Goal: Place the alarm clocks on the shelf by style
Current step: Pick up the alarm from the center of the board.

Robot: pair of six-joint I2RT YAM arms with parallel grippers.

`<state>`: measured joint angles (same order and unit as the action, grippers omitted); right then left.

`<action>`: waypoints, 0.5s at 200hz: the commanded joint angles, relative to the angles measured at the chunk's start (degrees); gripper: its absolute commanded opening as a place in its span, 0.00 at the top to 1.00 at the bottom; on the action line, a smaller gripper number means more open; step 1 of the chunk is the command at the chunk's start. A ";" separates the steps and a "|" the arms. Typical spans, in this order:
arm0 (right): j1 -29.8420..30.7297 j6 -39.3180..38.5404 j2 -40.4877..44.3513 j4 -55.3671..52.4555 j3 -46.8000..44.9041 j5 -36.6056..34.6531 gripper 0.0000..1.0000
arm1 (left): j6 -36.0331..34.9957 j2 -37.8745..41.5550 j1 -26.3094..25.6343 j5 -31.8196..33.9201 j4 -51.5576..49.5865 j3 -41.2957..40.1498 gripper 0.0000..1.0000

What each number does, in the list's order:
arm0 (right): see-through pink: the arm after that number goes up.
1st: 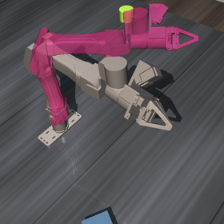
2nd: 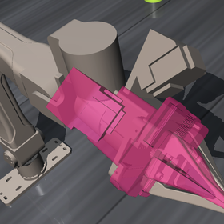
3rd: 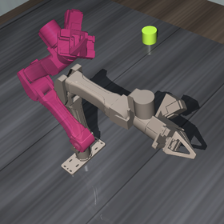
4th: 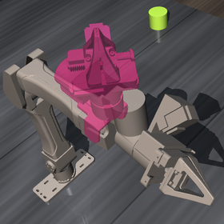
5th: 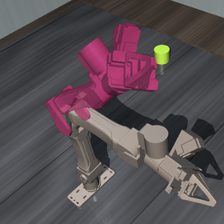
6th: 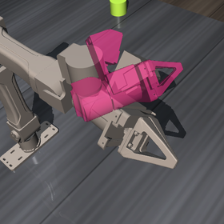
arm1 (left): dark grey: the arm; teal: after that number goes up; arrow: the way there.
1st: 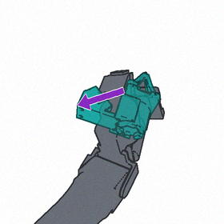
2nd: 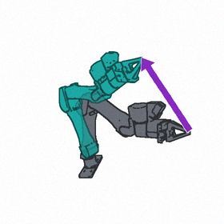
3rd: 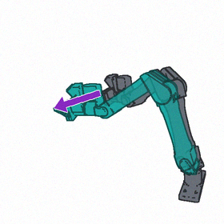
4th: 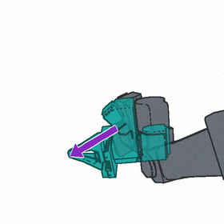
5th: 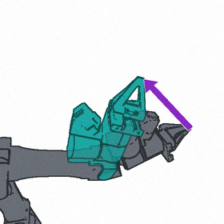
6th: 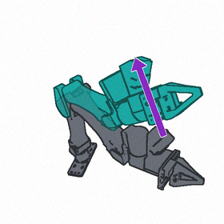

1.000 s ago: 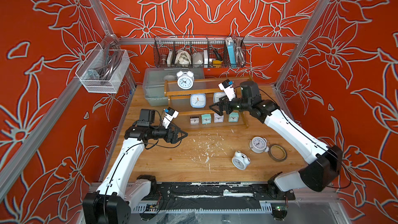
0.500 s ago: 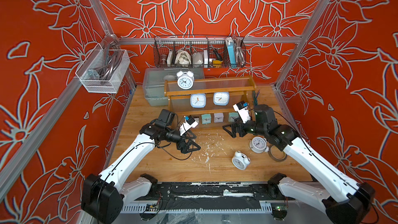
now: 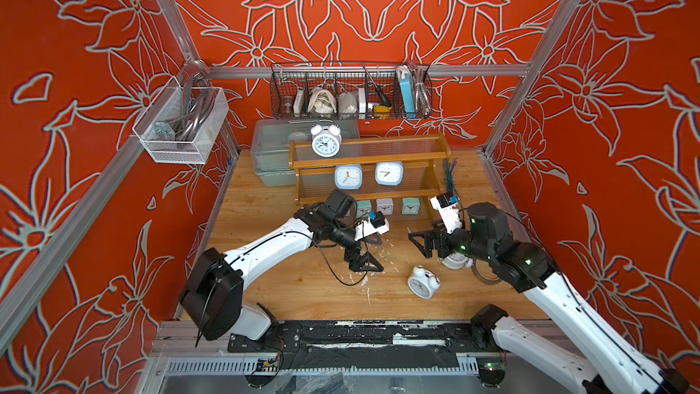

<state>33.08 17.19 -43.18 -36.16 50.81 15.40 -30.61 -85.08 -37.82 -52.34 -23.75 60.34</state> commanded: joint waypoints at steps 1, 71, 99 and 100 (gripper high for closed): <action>0.30 0.99 3.05 -3.09 -0.88 -3.36 0.00 | -1.86 -3.36 -2.77 2.03 2.21 2.83 0.04; 0.23 2.57 8.77 -6.10 -1.50 -5.20 0.00 | -6.27 -14.62 -10.11 6.90 0.39 9.19 0.04; 0.23 3.19 10.26 -6.41 -1.84 -5.12 0.00 | -7.25 -18.72 -11.71 9.18 -0.47 12.25 0.02; 0.23 3.19 10.33 -6.35 -1.85 -5.08 0.00 | -7.26 -18.85 -11.82 9.23 -0.53 12.39 0.02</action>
<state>33.08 19.11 -34.17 -41.30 50.06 11.40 -35.64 -101.19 -48.45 -45.47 -23.09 69.84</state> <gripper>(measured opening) 0.997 0.982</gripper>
